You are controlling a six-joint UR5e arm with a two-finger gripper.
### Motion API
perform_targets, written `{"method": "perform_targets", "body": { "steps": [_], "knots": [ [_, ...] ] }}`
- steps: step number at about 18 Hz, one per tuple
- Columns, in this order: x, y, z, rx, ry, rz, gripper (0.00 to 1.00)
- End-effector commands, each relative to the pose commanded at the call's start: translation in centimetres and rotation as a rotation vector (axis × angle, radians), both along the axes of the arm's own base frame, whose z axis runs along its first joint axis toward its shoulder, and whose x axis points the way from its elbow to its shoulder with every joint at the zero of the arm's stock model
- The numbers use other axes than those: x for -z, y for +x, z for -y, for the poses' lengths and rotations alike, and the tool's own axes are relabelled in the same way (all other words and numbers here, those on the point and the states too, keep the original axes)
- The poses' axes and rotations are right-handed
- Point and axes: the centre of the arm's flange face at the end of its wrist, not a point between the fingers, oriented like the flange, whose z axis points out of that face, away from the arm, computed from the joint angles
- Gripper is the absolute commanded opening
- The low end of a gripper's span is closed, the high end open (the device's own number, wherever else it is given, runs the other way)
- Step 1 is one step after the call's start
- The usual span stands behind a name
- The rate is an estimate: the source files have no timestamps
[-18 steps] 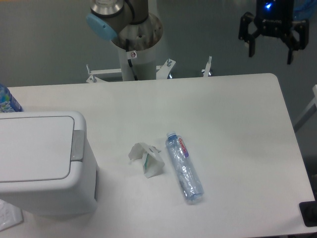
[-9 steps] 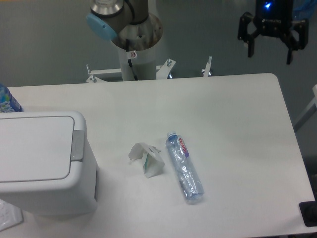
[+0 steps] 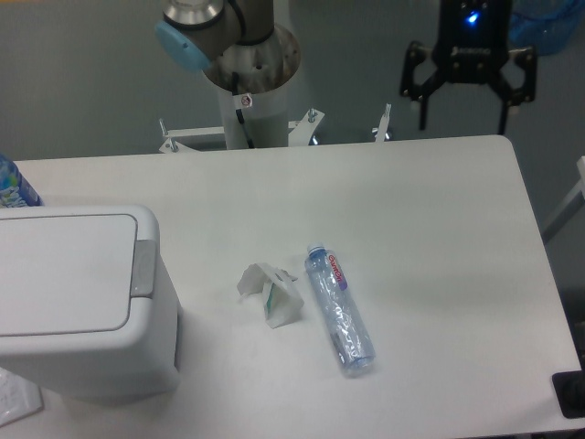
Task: Open the trash can
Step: 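Move the open gripper across the table to the trash can lid edge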
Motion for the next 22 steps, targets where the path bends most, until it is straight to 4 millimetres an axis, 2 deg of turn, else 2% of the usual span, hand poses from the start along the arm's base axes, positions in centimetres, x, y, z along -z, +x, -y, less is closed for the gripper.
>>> {"method": "perform_targets", "body": {
  "steps": [4, 9, 16, 22],
  "knots": [
    [0.6, 2.9, -5.1, -0.075, 0.081, 0.047, 1.00],
    [2.4, 7.0, -10.5, -0.029, 0.102, 0.084, 1.00],
    [4.6, 11.2, -15.6, 0.025, 0.115, 0.120, 1.00],
    [5.5, 13.3, -17.4, 0.016, 0.116, 0.161, 1.00]
  ]
}}
